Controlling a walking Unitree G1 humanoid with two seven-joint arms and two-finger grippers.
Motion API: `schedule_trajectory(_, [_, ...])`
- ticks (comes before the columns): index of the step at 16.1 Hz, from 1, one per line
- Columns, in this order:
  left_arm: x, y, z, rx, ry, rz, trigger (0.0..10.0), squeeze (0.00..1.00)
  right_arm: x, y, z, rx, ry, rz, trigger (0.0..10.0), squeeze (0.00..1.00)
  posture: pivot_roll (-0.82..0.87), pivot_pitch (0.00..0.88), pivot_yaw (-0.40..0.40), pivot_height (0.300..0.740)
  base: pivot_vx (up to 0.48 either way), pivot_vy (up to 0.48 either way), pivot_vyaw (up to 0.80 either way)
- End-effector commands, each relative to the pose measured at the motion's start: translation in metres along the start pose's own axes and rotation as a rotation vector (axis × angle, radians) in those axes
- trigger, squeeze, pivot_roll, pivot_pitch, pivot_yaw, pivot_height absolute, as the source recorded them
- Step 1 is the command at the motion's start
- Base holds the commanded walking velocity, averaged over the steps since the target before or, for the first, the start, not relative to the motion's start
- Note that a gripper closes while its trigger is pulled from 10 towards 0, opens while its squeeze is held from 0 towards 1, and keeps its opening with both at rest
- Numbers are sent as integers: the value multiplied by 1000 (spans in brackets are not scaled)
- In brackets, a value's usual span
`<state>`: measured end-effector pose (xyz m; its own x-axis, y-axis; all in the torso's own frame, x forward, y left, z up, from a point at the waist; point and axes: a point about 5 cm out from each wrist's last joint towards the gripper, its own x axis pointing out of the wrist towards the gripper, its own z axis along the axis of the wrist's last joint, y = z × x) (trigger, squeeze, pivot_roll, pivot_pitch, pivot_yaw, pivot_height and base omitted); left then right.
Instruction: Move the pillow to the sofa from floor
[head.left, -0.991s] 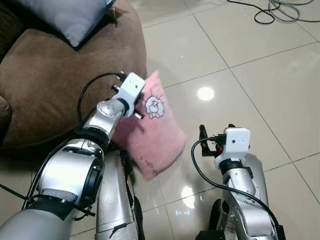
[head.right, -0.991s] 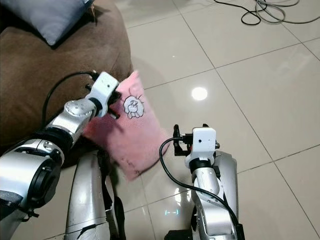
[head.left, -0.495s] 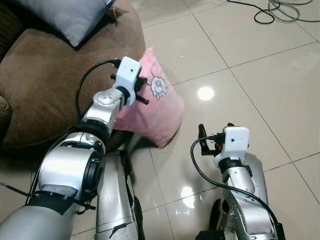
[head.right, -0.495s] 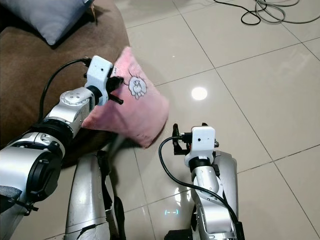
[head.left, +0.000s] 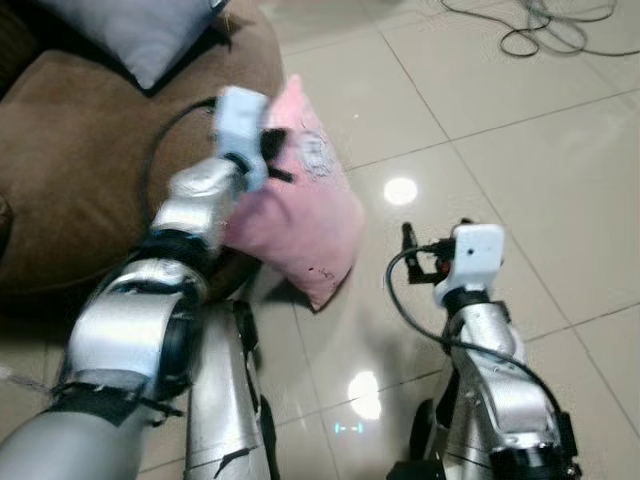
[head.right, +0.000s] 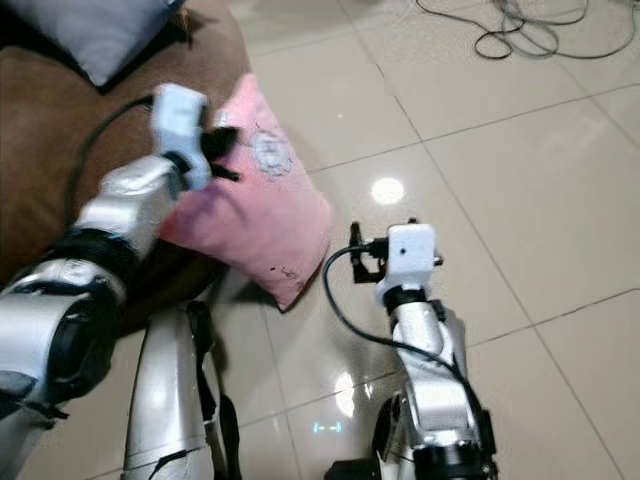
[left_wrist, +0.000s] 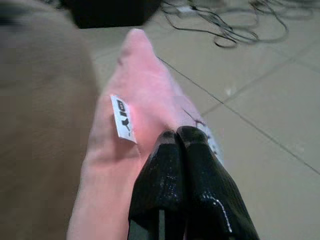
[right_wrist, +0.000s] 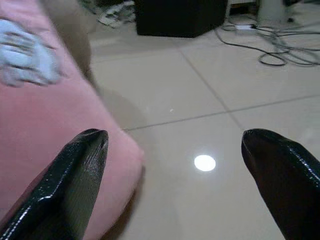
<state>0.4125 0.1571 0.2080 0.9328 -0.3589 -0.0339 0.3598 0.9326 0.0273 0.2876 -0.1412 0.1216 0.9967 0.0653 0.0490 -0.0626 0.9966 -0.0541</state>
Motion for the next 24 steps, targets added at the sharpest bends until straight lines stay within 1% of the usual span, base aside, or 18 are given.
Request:
schedule_trajectory(1, [-7, 14, 3, -16, -27, 45, 0, 0, -3, -1, -7, 3, 30, 9, 10000, 0, 49, 173, 33, 415, 0, 0, 0])
schedule_trajectory(2, [-17, 31, 5, -7, -51, 105, 0, 0, -2, -1, -10, 2, 47, 35, 10000, 0, 66, 167, 16, 415, 0, 0, 0])
schedule_trajectory(4, [-23, 40, 9, 11, -71, 135, 0, 0, 0, 2, -12, -10, 63, 62, 10000, 0, 86, 160, -3, 415, 0, 0, 0])
schedule_trajectory(5, [-25, 40, 6, 34, -67, 137, 0, 0, 2, 6, -14, -5, 76, 80, 10000, 0, 96, 156, -12, 415, 0, 0, 0])
schedule_trajectory(6, [-27, 38, 1, 45, -59, 136, 0, 0, 3, 8, -15, -12, 86, 93, 10000, 0, 104, 153, -20, 415, 0, 0, 0])
schedule_trajectory(8, [-31, 31, -15, 67, -37, 129, 0, 0, 4, 11, -21, -19, 106, 103, 10000, 0, 113, 151, -30, 415, 0, 0, 0])
schedule_trajectory(9, [-32, 28, -21, 60, -26, 126, 0, 0, 4, 11, -22, -14, 109, 102, 10000, 0, 114, 150, -30, 415, 0, 0, 0])
schedule_trajectory(10, [-38, 21, -38, 33, 3, 132, 0, 0, 3, 11, -29, -10, 126, 92, 10000, 0, 124, 148, -40, 415, 0, 0, 0])
schedule_trajectory(11, [-41, 18, -45, 21, 13, 139, 0, 0, 3, 11, -33, -15, 148, 85, 10000, 0, 132, 147, -46, 415, 0, 0, 0])
schedule_trajectory(13, [-56, 13, -69, -37, 49, 181, 0, 0, 6, 13, -39, -5, 168, 105, 10000, 0, 161, 143, -78, 415, 0, 0, 0])
schedule_trajectory(15, [-59, 9, -73, -61, 54, 195, 0, 0, 9, 15, -35, -12, 135, 138, 10000, 0, 172, 143, -96, 420, 0, 0, 0])
schedule_trajectory(17, [-59, 7, -72, -66, 49, 211, 0, 0, 15, 12, -35, -17, 148, 138, 10000, 0, 179, 142, -109, 445, 0, 0, 0])
schedule_trajectory(21, [-59, -1, -69, -47, 55, 178, 0, 0, 18, 13, -36, -10, 145, 139, 10000, 0, 175, 137, -103, 495, 0, 0, 0])
schedule_trajectory(24, [-57, -6, -72, -28, 70, 160, 0, 0, 17, 15, -38, -7, 148, 140, 10000, 0, 169, 136, -98, 520, 0, 0, 0])
